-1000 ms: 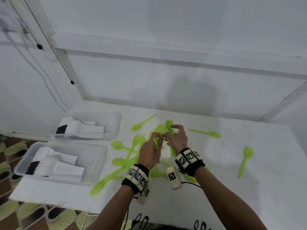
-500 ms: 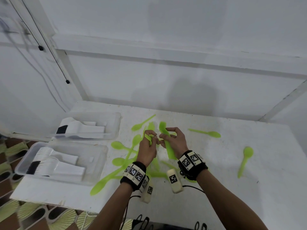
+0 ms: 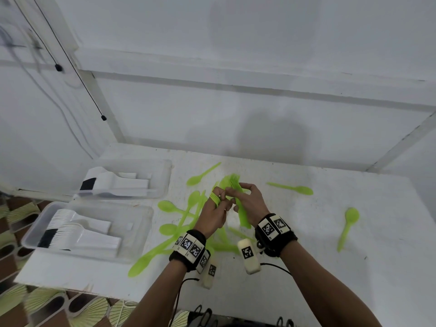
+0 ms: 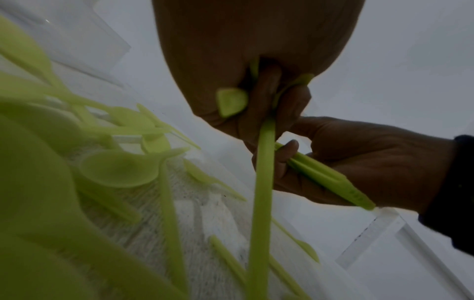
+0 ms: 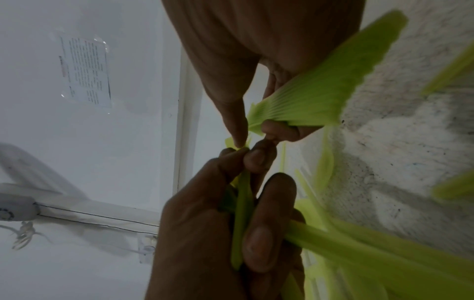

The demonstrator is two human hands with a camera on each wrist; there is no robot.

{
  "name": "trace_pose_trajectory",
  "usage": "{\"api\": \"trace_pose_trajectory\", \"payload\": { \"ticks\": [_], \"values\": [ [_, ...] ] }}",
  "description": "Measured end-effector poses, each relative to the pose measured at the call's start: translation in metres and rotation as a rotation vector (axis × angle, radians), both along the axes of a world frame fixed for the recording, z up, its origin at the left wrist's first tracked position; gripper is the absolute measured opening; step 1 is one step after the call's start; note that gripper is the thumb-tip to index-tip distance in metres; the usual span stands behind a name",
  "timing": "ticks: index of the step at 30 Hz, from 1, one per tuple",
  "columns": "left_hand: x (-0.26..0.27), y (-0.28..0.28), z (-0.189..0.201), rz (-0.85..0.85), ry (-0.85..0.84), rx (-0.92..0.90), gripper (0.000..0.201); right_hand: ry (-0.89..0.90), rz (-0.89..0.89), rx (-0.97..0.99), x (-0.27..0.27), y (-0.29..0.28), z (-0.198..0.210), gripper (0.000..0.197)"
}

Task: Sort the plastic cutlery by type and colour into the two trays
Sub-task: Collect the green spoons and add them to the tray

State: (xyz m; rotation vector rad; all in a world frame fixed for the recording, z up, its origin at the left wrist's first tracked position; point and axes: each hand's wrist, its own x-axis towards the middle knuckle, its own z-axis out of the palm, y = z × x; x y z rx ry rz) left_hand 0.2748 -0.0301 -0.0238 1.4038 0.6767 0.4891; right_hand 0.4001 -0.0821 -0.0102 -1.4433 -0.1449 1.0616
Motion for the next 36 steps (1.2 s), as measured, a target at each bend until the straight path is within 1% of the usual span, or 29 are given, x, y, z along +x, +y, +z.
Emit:
{"api": "trace_pose_trajectory", "payload": {
  "ticks": [2, 4, 7, 10, 12, 14, 15, 17, 20, 23, 25, 29, 32, 34, 36],
  "values": [
    [-0.003, 0.002, -0.002, -0.024, -0.002, 0.003, 0.02, 0.037, -0.007, 0.002, 0.001, -0.001, -0.001, 0.061],
    [-0.004, 0.001, -0.002, -0.033, -0.018, 0.024, 0.016, 0.044, -0.016, 0.012, 0.002, -0.001, 0.0, 0.059],
    [-0.003, -0.001, -0.004, 0.038, 0.008, 0.114, 0.008, -0.011, -0.076, 0.009, 0.001, 0.003, 0.001, 0.054],
    [-0.001, -0.003, -0.011, 0.112, 0.035, 0.186, 0.018, -0.082, -0.157, -0.015, 0.002, 0.006, -0.003, 0.051],
    [-0.002, -0.002, -0.017, 0.136, 0.076, 0.25, 0.032, -0.13, -0.217, -0.026, 0.003, 0.006, -0.006, 0.046],
    [-0.003, -0.001, -0.024, 0.145, 0.127, 0.277, 0.039, -0.165, -0.275, -0.033, 0.005, 0.004, -0.007, 0.042],
    [-0.003, -0.002, -0.027, 0.138, 0.146, 0.288, 0.037, -0.172, -0.293, -0.036, 0.005, 0.003, -0.007, 0.041],
    [-0.002, -0.003, -0.031, 0.131, 0.182, 0.375, 0.034, -0.184, -0.309, -0.033, 0.007, 0.004, -0.008, 0.04],
    [-0.002, -0.001, -0.03, 0.147, 0.221, 0.506, 0.03, -0.224, -0.281, -0.027, 0.007, 0.004, -0.007, 0.04],
    [-0.002, 0.006, -0.026, 0.159, 0.295, 0.609, 0.028, -0.199, -0.256, 0.038, 0.006, 0.002, -0.004, 0.043],
    [-0.001, 0.01, -0.026, 0.152, 0.283, 0.567, 0.026, -0.157, -0.26, 0.087, 0.006, 0.003, 0.001, 0.044],
    [-0.001, 0.01, -0.02, 0.1, 0.22, 0.321, 0.031, -0.084, -0.194, 0.138, 0.003, 0.01, 0.007, 0.053],
    [-0.004, 0.01, -0.013, 0.032, 0.171, 0.14, 0.034, -0.129, -0.127, 0.144, -0.001, 0.008, 0.008, 0.059],
    [-0.004, 0.009, -0.006, 0.015, 0.137, -0.008, 0.036, -0.146, -0.107, 0.162, -0.004, 0.007, 0.01, 0.058],
    [-0.002, 0.006, 0.0, 0.019, 0.14, -0.105, 0.035, -0.126, -0.123, 0.196, -0.007, 0.007, 0.011, 0.054]
  ]
}}
